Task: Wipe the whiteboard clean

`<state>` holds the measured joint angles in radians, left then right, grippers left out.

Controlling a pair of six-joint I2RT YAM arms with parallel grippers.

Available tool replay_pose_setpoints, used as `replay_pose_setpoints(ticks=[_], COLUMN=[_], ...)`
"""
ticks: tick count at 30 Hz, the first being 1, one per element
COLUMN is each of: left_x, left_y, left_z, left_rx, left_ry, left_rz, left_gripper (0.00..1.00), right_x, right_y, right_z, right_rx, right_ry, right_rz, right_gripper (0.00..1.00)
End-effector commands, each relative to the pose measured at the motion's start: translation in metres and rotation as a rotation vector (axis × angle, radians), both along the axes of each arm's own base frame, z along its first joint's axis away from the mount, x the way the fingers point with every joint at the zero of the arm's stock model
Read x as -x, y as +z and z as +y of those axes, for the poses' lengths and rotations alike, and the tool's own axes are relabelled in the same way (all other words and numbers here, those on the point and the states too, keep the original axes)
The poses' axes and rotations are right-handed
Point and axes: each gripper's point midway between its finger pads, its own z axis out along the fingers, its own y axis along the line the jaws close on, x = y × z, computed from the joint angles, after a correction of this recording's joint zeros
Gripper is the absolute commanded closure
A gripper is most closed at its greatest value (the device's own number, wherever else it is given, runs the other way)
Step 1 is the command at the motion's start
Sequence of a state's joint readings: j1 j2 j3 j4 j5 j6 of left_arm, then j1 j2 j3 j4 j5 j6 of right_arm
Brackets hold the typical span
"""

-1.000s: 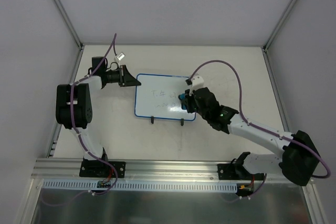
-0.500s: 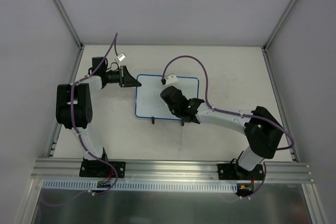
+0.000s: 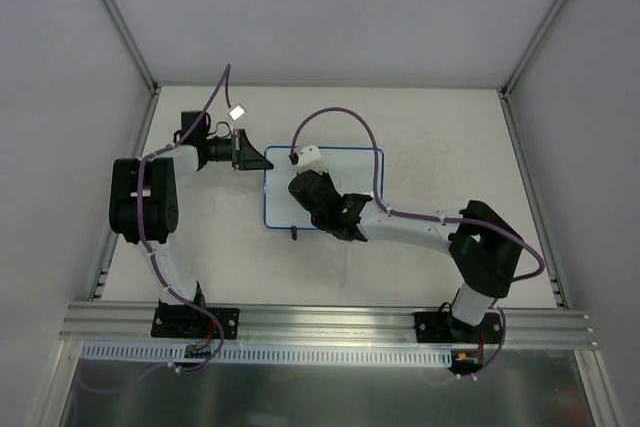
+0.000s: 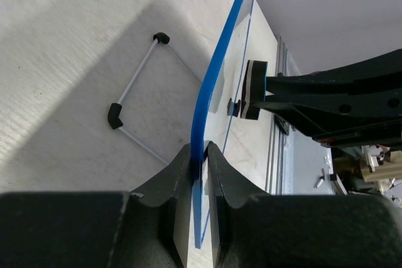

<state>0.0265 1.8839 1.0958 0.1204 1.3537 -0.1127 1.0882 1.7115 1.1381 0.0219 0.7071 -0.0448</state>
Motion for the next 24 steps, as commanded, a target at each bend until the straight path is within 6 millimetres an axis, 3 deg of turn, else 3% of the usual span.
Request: replay_pose_setpoints(ticks=[1,7,16,20,24], left_x=[0.014,0.012,0.011,0.012,0.011], left_y=[0.001,0.001,0.001,0.001,0.001], left_z=[-0.008,-0.001,0.001,0.000,0.000], left_rx=[0.026,0.051,0.064,0.063,0.062], left_ry=[-0.064,-0.062,-0.065,-0.067,-0.066], left_rz=[-0.045,-0.023,-0.015,-0.018,-0.015], left_gripper=[1.00,1.00,1.00,1.00,1.00], right_x=[-0.016,-0.019,-0.021,-0.024,-0.027], right_y=[0.024,0.014,-0.005,-0.006,-0.012], right_z=[0.022,0.046,0.056,0.039,0.005], right_rx=[-0.047,-0.027,-0.001,0.004,0.011], right_ry=[-0.018,0.012,0.018,-0.045,-0.125], right_rz=[-0.081,-0.075,-0.048,-0.062,-0.057], right_gripper=[1.00,1.00,1.00,1.00,1.00])
